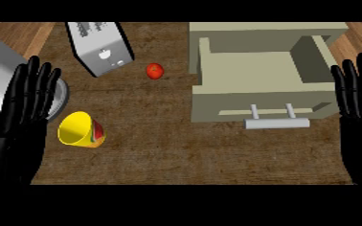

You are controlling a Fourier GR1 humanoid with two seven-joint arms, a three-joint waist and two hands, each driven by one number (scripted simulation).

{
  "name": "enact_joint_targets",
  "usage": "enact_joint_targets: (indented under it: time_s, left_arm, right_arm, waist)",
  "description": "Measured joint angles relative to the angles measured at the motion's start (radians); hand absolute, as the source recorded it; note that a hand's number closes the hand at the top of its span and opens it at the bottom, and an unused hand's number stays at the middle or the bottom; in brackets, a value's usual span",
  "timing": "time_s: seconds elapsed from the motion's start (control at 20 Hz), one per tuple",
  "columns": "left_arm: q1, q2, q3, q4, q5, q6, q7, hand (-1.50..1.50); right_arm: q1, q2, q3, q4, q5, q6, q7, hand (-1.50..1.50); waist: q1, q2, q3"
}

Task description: Pick up the cup, place it into the drawer and close the drawer

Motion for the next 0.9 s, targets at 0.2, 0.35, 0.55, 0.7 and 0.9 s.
enact_joint_targets:
  time_s: [0.2, 0.35, 0.55, 0.7, 0.9]
  left_arm:
    - [-0.003, 0.076, 0.072, 0.036, 0.181, -0.154, -0.051, -1.5]
    - [0.01, 0.134, 0.108, 0.078, 0.355, -0.29, -0.051, -1.5]
    - [0.039, 0.193, 0.165, 0.193, 0.57, -0.408, 0.009, -1.5]
    - [0.028, 0.256, 0.23, 0.296, 0.698, -0.501, 0.031, -1.5]
    - [-0.047, 0.296, 0.269, 0.492, 0.703, -0.584, 0.013, -1.5]
  right_arm:
    - [-0.001, -0.003, 0.001, -0.011, -0.005, 0.009, 0.005, -1.5]
    - [0.0, -0.003, 0.029, -0.005, -0.016, 0.031, 0.02, -1.5]
    - [-0.002, -0.025, 0.061, 0.027, -0.046, 0.086, 0.067, -1.5]
    - [-0.031, -0.037, 0.055, 0.071, -0.067, 0.111, 0.08, -1.5]
    - [-0.073, -0.04, 0.044, 0.109, -0.09, 0.128, 0.099, -1.5]
  waist:
    - [0.017, 0.01, 0.002]
    - [0.028, 0.014, 0.002]
    - [0.033, 0.018, 0.002]
    - [0.032, 0.018, 0.003]
    - [0.026, 0.018, 0.004]
